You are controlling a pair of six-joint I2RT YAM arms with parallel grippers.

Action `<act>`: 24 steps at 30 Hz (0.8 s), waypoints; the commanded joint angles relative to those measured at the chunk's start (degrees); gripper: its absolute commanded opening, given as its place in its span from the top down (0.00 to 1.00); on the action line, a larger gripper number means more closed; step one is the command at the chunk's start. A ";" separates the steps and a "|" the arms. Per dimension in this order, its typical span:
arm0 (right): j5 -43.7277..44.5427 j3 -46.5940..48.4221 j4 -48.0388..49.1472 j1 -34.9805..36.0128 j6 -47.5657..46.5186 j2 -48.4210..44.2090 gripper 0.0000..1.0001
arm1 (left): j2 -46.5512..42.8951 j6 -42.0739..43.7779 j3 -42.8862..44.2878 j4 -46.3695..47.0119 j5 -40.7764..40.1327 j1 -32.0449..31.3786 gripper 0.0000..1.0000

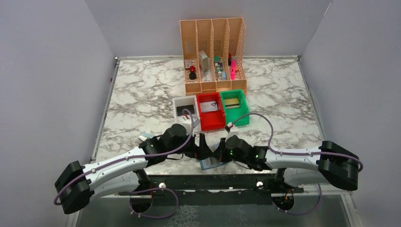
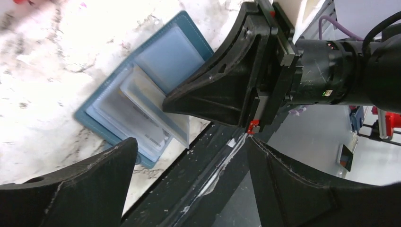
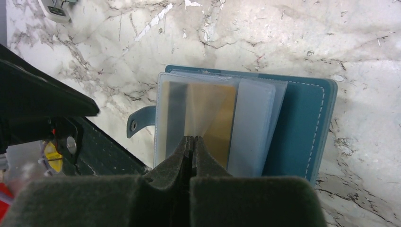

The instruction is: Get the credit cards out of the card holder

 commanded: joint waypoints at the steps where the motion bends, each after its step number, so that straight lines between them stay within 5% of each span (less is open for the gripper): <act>1: -0.87 -1.26 2.16 -0.44 0.79 -1.29 0.99 | 3.46 -5.10 -0.83 7.48 -6.29 -3.90 0.14; 24: 0.87 -5.77 3.96 -1.27 4.36 -4.00 0.98 | 11.88 -17.24 -8.72 26.19 -11.23 -7.28 0.33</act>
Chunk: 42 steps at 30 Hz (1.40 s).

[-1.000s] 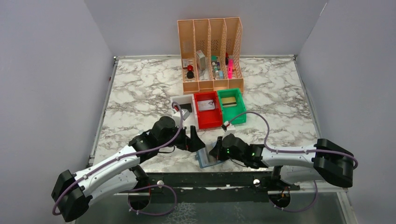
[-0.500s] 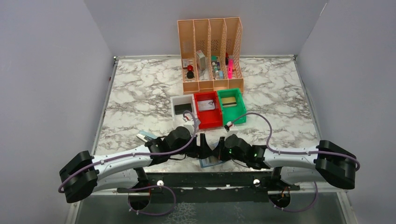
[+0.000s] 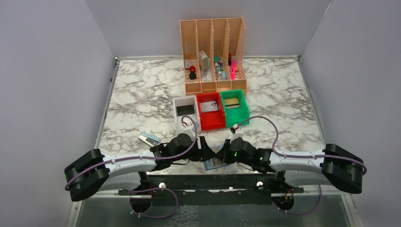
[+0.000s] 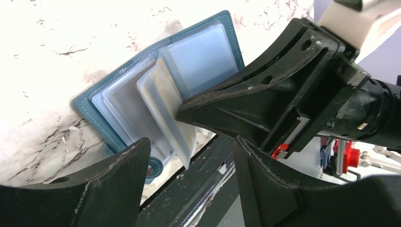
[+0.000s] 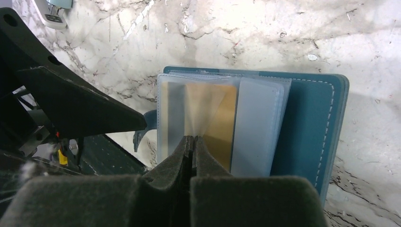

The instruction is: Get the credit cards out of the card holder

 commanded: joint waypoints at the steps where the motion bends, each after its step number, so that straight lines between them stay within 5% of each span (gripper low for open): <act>1: 0.91 -1.28 2.35 -0.44 1.09 -0.29 0.98 | 1.76 -1.04 0.87 5.31 -1.28 -0.41 0.34; 22: 0.41 -2.92 3.88 -0.99 2.45 -1.35 0.98 | 11.19 1.22 3.81 11.27 3.90 -0.99 0.42; 42: 1.48 -4.06 2.61 -1.25 3.41 -4.74 0.97 | 11.03 0.15 3.56 9.07 0.09 -1.07 0.31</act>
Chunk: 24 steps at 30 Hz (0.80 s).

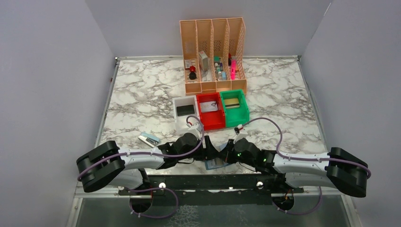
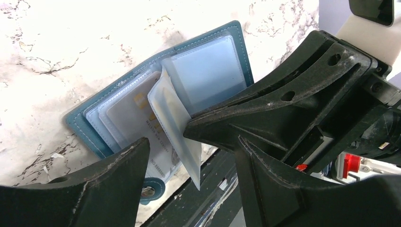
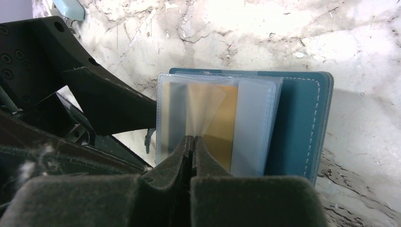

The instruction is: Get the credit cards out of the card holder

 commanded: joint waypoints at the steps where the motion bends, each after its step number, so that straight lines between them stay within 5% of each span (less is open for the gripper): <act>1: 1.45 -0.89 0.87 -0.25 1.02 -0.80 0.97 | 1.93 1.97 2.75 0.53 1.69 -0.25 0.32; 10: 1.79 -1.51 0.52 -0.29 1.62 -1.34 0.95 | 3.94 3.93 5.61 2.93 5.38 -0.68 0.47; 18: 5.17 1.12 -9.73 -0.30 1.81 -5.41 0.70 | 5.37 3.85 6.05 3.29 6.05 -0.73 0.48; 24: 9.70 2.50 -20.71 -0.29 2.16 -13.41 0.68 | 6.14 4.21 7.43 3.34 6.42 -1.04 0.49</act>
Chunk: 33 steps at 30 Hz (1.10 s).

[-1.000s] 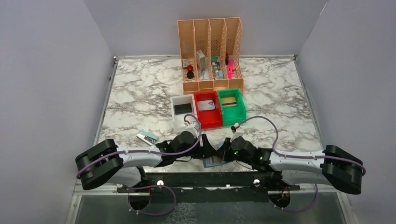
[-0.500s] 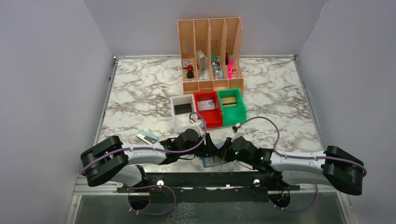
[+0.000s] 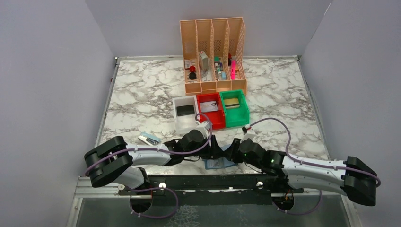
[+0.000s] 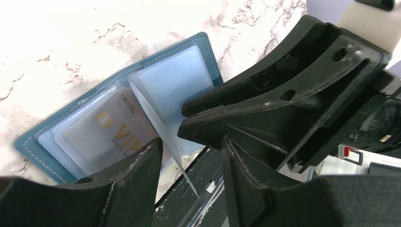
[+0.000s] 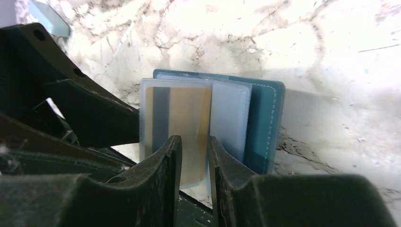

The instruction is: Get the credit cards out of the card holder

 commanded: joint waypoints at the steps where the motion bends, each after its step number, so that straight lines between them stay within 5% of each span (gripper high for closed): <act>1: 5.94 2.43 -10.26 -0.16 0.38 -6.43 0.68 | 0.61 0.99 2.20 2.23 1.55 -0.65 0.49; 13: 17.40 6.44 -33.16 -0.16 6.85 -22.60 0.67 | 9.67 2.93 7.96 2.94 4.91 -2.72 0.60; 18: 16.11 5.67 -32.97 -0.16 5.92 -25.99 0.68 | 10.26 3.38 8.83 3.06 2.91 -3.46 0.71; 24: 8.35 5.69 -25.72 -0.16 -1.21 -25.00 0.70 | 1.68 4.95 4.96 -0.05 -3.46 -3.34 0.67; 33: 0.45 8.50 -18.29 -0.16 -6.51 -11.84 0.77 | -2.59 5.52 5.17 -12.60 -10.69 -3.37 0.65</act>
